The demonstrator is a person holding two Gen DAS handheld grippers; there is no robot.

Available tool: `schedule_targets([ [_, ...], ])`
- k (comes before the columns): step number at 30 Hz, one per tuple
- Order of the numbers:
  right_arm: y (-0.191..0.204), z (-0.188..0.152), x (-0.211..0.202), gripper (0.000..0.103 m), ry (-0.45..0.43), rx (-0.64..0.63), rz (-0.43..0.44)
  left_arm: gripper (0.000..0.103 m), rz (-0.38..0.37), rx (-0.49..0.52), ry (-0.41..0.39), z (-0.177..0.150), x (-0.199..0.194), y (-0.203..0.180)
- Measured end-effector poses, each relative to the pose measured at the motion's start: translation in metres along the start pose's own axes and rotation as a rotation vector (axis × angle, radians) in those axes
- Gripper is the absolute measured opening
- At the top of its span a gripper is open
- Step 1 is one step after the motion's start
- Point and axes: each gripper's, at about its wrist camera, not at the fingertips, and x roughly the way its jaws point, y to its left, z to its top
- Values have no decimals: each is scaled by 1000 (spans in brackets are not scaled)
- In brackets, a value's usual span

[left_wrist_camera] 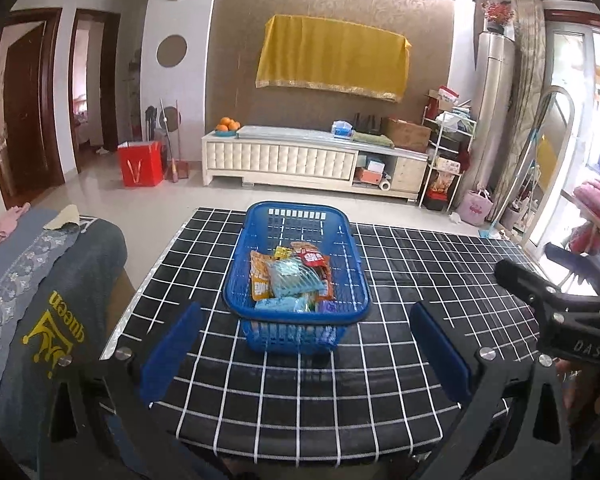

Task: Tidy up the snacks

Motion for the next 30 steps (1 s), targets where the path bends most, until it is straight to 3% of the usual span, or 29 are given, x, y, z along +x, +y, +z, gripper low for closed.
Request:
schedule_targets([
  [11, -3, -49, -53, 103, -34, 19, -71, 103, -83, 24, -24, -38, -36, -29],
  [19, -8, -66, -62, 103, -13, 61, -43, 103, -62, 68, -18, -58, -38, -43],
  [30, -13, -73, -77, 103, -32, 77, -41, 103, -46, 78, -40, -58, -51, -51],
])
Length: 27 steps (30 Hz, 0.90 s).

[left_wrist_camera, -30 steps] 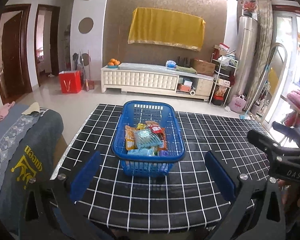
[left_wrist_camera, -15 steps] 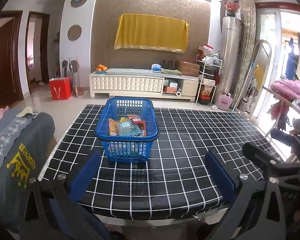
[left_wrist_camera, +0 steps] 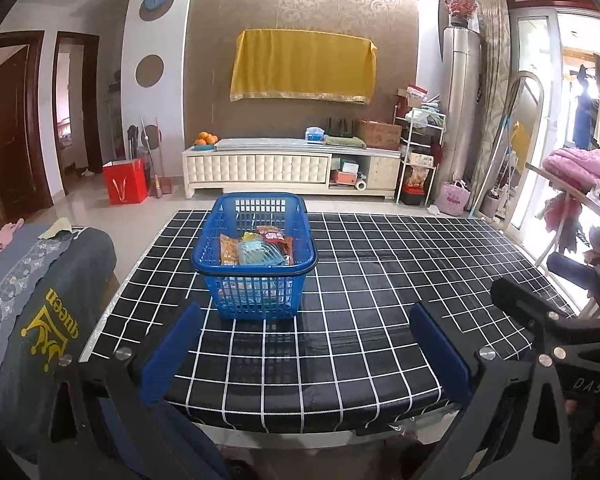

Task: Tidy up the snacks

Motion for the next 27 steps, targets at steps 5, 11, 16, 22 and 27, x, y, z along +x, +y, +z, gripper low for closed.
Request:
schedule_targets([
  [5, 0, 2, -7, 103, -8, 2, 0, 103, 1, 3, -10, 1, -5, -2],
  [11, 0, 4, -8, 103, -12, 7, 4, 103, 12, 17, -25, 2, -10, -4],
  [16, 2, 4, -13, 103, -22, 6, 3, 103, 16, 20, -32, 2, -12, -7],
  [22, 4, 4, -16, 103, -26, 5, 1, 103, 21, 21, -37, 1, -15, -7],
  [27, 3, 3, -18, 103, -32, 4, 5, 103, 30, 26, -49, 1, -19, -7],
])
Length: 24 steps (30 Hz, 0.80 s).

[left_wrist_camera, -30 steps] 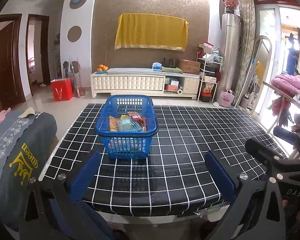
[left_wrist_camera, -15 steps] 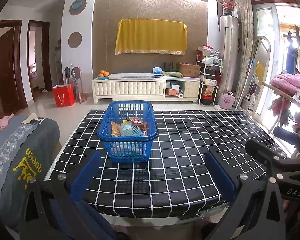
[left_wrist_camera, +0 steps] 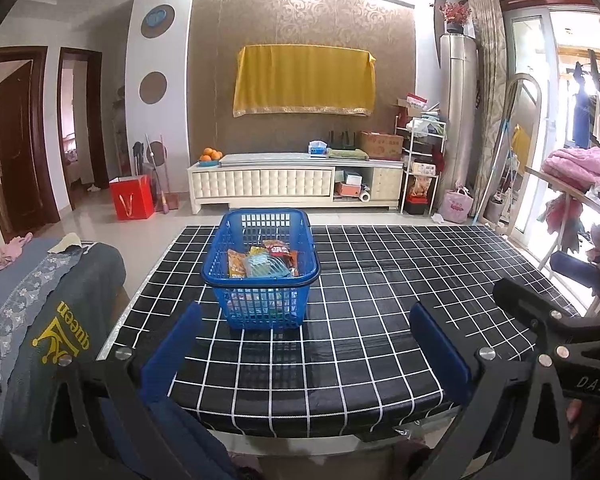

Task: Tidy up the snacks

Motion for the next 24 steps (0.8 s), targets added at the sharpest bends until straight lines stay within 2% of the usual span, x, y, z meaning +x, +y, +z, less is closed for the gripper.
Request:
schedule_targets([
  [11, -2, -1, -3, 103, -7, 3, -9, 103, -6, 8, 2, 2, -1, -5],
  [24, -3, -2, -3, 103, 8, 13, -27, 103, 22, -4, 7, 1, -1, -3],
])
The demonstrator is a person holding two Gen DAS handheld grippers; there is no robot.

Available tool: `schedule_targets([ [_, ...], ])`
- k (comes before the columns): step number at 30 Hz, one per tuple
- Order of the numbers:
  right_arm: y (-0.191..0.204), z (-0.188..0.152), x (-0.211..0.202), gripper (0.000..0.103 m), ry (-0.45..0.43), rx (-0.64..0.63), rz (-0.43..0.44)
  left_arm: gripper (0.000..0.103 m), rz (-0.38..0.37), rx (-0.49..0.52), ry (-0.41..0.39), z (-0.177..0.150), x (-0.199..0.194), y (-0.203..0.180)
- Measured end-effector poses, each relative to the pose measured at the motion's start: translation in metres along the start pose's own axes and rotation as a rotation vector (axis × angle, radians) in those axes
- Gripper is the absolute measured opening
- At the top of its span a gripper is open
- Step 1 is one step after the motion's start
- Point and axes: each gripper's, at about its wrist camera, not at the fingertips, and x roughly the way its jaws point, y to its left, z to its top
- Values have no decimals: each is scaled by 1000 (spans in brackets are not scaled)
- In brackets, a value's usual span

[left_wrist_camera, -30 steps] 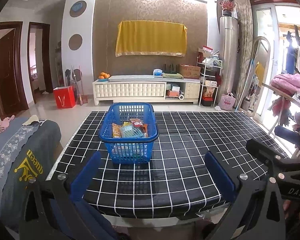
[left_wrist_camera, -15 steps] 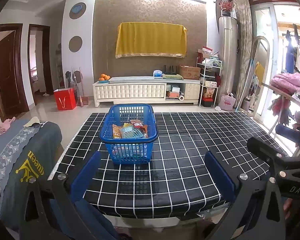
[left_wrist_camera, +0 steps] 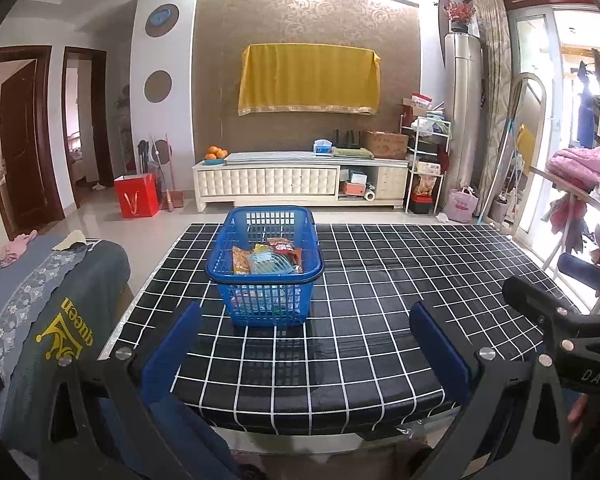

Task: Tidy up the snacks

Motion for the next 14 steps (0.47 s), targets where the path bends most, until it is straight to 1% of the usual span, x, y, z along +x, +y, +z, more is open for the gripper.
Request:
schedule_targets([
  [6, -2, 0, 2, 103, 16, 13, 5, 103, 0, 6, 4, -1, 0, -1],
  [10, -1, -1, 2, 103, 14, 14, 3, 103, -10, -8, 13, -2, 0, 1],
  [14, -1, -1, 2, 103, 11, 14, 8, 103, -3, -6, 7, -2, -2, 2],
])
